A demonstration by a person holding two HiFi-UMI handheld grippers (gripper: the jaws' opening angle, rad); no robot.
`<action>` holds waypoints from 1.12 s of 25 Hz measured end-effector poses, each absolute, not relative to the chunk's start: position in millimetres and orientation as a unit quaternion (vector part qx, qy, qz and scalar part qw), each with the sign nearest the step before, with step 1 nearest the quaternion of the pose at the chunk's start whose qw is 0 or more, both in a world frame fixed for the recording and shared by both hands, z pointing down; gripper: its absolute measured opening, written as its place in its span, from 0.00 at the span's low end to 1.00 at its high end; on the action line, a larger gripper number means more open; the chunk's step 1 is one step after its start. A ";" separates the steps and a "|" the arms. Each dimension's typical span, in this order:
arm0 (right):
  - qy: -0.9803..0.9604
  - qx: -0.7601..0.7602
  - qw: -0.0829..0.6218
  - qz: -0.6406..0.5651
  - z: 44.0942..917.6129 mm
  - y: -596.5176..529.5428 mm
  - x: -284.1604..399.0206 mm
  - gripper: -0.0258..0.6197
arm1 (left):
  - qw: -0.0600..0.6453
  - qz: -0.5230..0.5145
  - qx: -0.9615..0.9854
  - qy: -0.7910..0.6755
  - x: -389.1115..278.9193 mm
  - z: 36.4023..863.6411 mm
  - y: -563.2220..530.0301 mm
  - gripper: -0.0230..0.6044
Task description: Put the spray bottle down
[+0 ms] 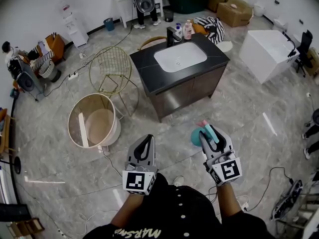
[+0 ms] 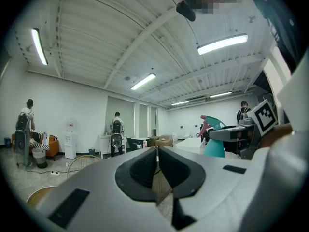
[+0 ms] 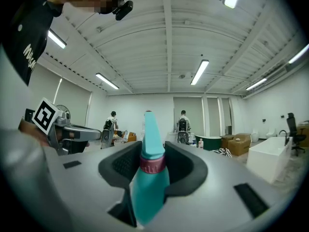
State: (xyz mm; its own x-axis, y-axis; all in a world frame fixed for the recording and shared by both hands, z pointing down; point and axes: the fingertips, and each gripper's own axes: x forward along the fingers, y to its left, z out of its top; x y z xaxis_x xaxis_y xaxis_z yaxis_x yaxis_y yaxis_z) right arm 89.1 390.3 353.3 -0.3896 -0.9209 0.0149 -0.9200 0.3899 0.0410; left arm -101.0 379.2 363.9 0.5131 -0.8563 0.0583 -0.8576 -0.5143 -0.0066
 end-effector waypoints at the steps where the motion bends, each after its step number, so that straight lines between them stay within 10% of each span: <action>1: -0.835 0.550 0.015 -0.012 353.6 390.9 90.4 0.26 | 0.012 0.027 0.869 -0.494 -99.8 364.8 380.8 0.07; 28: -0.829 0.559 0.016 -0.011 358.8 218.7 78.4 0.26 | 0.016 0.016 0.880 -0.474 -108.1 373.6 193.1 0.07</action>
